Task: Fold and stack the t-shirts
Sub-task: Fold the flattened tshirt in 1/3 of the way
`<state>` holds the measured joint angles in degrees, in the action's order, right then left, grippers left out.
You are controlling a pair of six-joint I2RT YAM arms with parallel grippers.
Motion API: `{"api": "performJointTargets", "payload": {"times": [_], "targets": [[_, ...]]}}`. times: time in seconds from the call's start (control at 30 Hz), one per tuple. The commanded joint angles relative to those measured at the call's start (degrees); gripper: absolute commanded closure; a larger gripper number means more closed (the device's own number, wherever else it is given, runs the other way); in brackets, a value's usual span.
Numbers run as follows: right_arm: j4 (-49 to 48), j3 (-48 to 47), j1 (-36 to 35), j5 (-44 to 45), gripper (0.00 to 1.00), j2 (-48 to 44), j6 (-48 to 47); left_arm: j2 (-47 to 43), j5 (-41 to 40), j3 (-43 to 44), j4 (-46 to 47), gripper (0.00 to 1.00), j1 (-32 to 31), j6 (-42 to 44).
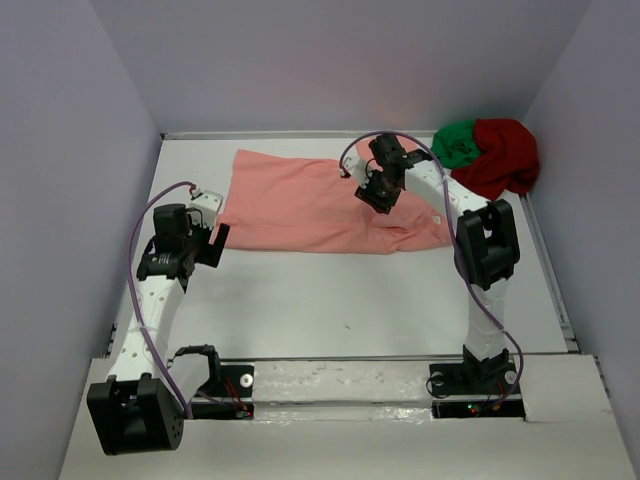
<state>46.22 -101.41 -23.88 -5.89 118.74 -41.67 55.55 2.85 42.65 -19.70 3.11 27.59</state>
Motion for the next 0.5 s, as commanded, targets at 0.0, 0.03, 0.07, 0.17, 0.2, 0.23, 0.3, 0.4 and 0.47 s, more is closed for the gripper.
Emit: {"api": "performJointTargets", "payload": {"times": [0.0, 0.03, 0.07, 0.17, 0.2, 0.23, 0.3, 0.4, 0.47], "targets": [[0.98, 0.16, 0.41, -1.49, 0.58, -0.44, 0.8, -1.23, 0.66, -0.55, 0.11, 0.01, 0.4, 0.36], [1.07, 0.16, 0.41, -1.75, 0.59, -0.26, 0.89, -1.06, 0.58, -0.47, 0.1, 0.01, 0.4, 0.35], [1.24, 0.07, 0.41, -2.63, 0.6, -0.17, 1.06, -1.06, 0.58, -0.55, 0.19, 0.01, 0.31, 0.44], [2.56, -0.11, 0.41, -4.3, 0.61, 0.35, 1.5, -0.88, 0.66, -0.47, 0.19, 0.01, 0.4, 0.36], [2.74, 0.07, 0.41, -4.3, 0.61, 0.53, 1.68, -0.88, 0.58, -0.47, 0.11, 0.01, 0.4, 0.44], [2.74, 0.24, 0.41, -4.39, 0.61, 0.62, 1.68, -0.79, 0.66, -0.47, 0.1, 0.01, 0.49, 0.36], [2.91, 0.94, 0.41, -4.57, 0.62, 0.79, 1.68, -0.71, 0.75, -0.38, 0.1, 0.01, 0.4, 0.44], [2.91, 1.73, 0.41, -4.57, 0.61, 0.88, 1.68, -0.53, 0.84, -0.29, 0.1, 0.01, 0.31, 0.36], [3.18, 2.0, 0.41, -4.83, 0.61, 1.23, 1.59, -0.44, 0.93, -0.29, 0.1, 0.01, 0.4, 0.44]]}}
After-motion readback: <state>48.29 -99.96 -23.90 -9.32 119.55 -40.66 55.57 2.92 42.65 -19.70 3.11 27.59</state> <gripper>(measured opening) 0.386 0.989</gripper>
